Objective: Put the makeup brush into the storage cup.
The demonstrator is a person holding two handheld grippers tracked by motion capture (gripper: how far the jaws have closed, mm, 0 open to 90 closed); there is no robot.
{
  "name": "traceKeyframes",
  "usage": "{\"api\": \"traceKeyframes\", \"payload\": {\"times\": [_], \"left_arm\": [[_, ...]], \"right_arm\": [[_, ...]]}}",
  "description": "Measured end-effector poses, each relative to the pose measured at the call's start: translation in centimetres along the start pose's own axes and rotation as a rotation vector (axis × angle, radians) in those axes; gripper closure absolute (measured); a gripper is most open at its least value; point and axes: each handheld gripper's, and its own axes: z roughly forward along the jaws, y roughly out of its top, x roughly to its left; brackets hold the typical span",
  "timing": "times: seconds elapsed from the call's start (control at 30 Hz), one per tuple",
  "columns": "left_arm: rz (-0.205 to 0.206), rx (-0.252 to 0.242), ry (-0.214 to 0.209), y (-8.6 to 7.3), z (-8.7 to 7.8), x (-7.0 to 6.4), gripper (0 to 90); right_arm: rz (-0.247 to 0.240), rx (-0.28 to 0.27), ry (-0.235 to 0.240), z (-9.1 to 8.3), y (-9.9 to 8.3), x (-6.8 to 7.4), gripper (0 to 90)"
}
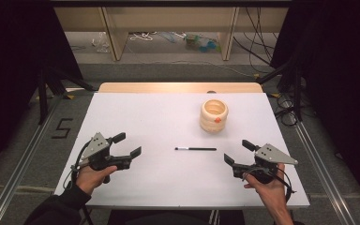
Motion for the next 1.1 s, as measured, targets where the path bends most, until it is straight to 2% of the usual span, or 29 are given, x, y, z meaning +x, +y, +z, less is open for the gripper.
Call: {"api": "traceKeyframes", "payload": {"times": [0.23,0.37,0.4,0.47,0.53,0.57,0.6,0.63,0.7,0.77,0.87,0.9,0.93,1.1], "left_arm": [[-0.001,0.004,-0.001,0.0,0.1,-0.1,16.0],[0.002,0.003,0.001,0.0,0.1,-0.1,16.0],[0.001,0.002,0.001,0.0,0.1,-0.1,16.0],[0.003,0.003,0.004,0.1,0.1,-0.1,16.0],[0.016,0.001,0.004,0.1,0.1,0.0,16.0],[0.018,0.002,0.003,0.1,0.1,0.0,16.0],[0.017,0.003,0.004,0.1,0.1,-0.1,16.0],[0.018,0.004,0.004,0.1,0.1,0.0,16.0],[0.016,0.0,0.005,0.2,0.1,-0.1,16.0],[0.011,0.0,0.006,0.1,0.2,-0.1,16.1],[0.015,-0.008,0.0,0.1,0.3,-0.1,16.1],[0.018,-0.008,-0.003,0.1,0.3,-0.1,16.1],[0.018,0.001,0.002,0.2,0.3,-0.2,16.1],[0.012,0.0,0.001,0.2,0.3,-0.1,16.1]], "right_arm": [[-0.002,-0.003,0.031,0.2,0.0,0.2,15.6],[-0.032,0.019,0.031,0.1,0.2,0.2,15.6],[-0.029,0.0,0.033,0.3,0.2,0.2,15.5],[-0.024,0.006,0.05,0.4,0.4,0.3,15.6],[-0.035,0.0,0.063,0.6,0.6,0.4,15.8],[-0.053,0.01,0.045,0.6,0.8,0.4,15.7],[-0.063,0.005,0.051,0.7,1.0,0.3,15.8],[-0.049,0.023,0.064,0.8,1.1,0.4,15.9],[-0.076,0.016,0.056,1.1,1.4,0.5,15.8],[-0.096,0.048,0.072,1.5,1.7,0.6,15.8],[-0.083,0.071,0.107,2.3,1.9,1.0,15.7],[-0.095,0.069,0.105,2.7,2.0,1.3,15.6],[-0.105,0.073,0.122,3.2,2.1,1.4,15.7],[-0.18,0.168,0.147,4.9,2.9,2.3,15.7]]}}
